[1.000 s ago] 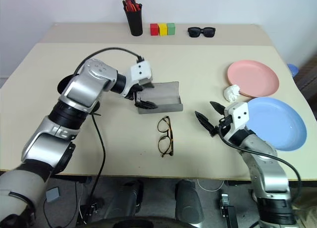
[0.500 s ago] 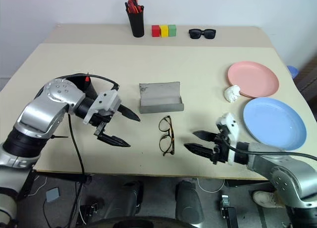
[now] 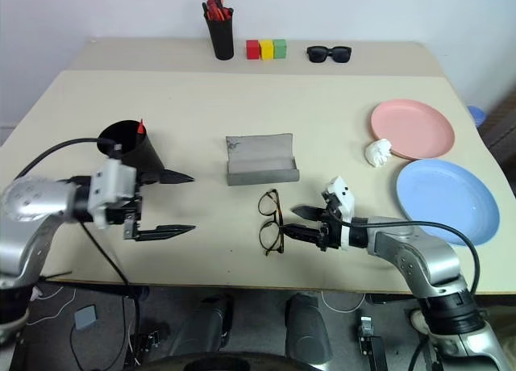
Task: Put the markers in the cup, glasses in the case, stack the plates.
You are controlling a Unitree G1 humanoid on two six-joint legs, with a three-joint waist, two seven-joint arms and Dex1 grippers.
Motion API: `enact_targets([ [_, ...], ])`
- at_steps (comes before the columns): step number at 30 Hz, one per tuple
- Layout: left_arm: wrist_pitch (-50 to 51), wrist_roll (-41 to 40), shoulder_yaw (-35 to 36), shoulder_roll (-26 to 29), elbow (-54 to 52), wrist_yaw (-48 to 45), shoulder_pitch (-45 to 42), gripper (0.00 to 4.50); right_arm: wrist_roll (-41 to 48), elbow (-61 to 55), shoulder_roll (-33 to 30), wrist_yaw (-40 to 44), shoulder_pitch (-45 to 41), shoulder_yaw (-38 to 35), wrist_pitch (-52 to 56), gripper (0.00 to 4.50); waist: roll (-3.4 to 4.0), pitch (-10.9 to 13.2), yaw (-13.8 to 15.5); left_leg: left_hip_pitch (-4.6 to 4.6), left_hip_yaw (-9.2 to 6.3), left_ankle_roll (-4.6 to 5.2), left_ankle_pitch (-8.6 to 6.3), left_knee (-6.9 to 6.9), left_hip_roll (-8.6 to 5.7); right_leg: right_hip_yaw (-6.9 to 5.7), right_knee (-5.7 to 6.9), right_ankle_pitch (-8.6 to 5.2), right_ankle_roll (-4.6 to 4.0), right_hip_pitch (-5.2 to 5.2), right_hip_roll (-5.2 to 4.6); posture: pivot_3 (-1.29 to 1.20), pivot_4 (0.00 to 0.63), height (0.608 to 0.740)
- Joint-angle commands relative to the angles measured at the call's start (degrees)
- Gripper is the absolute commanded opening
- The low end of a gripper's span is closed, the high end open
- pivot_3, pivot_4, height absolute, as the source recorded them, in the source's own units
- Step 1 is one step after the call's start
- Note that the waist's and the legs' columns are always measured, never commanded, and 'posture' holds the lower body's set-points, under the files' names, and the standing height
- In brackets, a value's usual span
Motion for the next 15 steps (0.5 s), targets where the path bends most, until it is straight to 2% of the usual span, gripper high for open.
enact_targets([
  [1, -4.79, -2.14, 4.08, 0.15, -2.70, 0.47, 3.28, 4.47, -0.17, -0.01, 0.62, 2.04, -1.30, -0.13, -0.47, 3.54, 0.00, 0.00, 0.06, 0.00, 0.00, 0.00, 0.00, 0.00, 0.00, 0.00, 0.00, -0.01, -0.02, 0.00, 0.00, 0.00, 0.150, 0.740],
  [9, -10.02, -2.02, 3.30, 0.93, -1.88, -0.26, 8.22, 4.47, -0.55, 0.65, 1.12, 6.13, -3.05, 3.14, 1.46, 3.54, 0.00, 0.00, 0.05, 0.02, 0.01, 0.00, 0.00, 0.01, 0.00, 0.00, -0.02, -0.08, -0.20, 0.03, 0.00, 0.00, 0.150, 0.740],
  [15, -12.85, -0.66, 0.62, 0.59, -0.10, 0.31, 8.82, 4.47, -0.48, -1.35, 3.44, 4.95, -3.96, 4.93, 3.57, 3.54, 0.00, -0.01, -0.02, 0.03, 0.01, 0.00, 0.00, -0.01, 0.00, 0.00, -0.02, -0.08, -0.20, 0.02, 0.00, 0.00, 0.150, 0.740],
])
